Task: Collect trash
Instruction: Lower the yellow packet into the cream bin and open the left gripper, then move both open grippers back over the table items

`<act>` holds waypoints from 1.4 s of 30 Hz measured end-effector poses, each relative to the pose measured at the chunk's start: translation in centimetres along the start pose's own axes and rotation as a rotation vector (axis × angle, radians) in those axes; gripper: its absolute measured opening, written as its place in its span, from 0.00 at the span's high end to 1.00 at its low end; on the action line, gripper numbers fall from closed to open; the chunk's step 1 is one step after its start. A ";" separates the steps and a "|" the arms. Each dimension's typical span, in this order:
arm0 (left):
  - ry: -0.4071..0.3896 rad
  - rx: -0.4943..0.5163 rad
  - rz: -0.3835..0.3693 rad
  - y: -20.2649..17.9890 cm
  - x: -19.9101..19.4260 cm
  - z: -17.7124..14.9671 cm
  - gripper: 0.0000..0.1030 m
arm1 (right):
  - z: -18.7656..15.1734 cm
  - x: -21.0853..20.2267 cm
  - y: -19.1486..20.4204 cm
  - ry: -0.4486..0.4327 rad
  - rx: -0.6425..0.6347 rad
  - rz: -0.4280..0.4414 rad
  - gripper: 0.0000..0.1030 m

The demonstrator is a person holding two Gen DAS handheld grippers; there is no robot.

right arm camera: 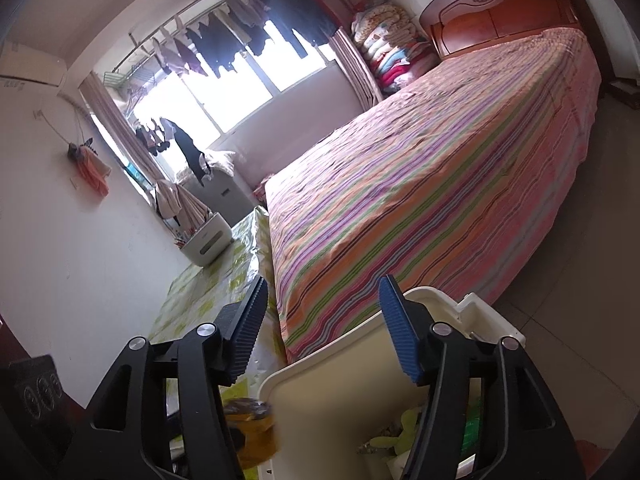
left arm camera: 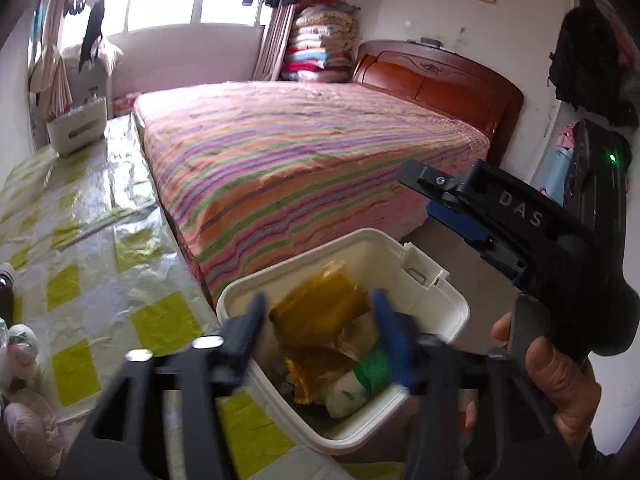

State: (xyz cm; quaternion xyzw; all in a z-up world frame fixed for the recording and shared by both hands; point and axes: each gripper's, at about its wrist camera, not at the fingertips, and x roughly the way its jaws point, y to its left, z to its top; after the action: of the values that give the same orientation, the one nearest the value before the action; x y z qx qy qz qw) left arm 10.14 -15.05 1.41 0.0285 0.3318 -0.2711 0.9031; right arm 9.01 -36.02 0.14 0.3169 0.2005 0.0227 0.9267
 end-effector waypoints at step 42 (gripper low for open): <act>-0.356 -0.273 0.534 21.1 -20.1 -6.5 0.24 | -12.9 6.5 21.2 0.336 -0.371 0.406 0.06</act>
State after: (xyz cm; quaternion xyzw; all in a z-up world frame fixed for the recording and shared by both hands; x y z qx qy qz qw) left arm 4.32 13.86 6.02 -0.0545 0.1831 0.0209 0.9814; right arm 11.82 -10.54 1.12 0.1680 0.2757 0.2951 0.8993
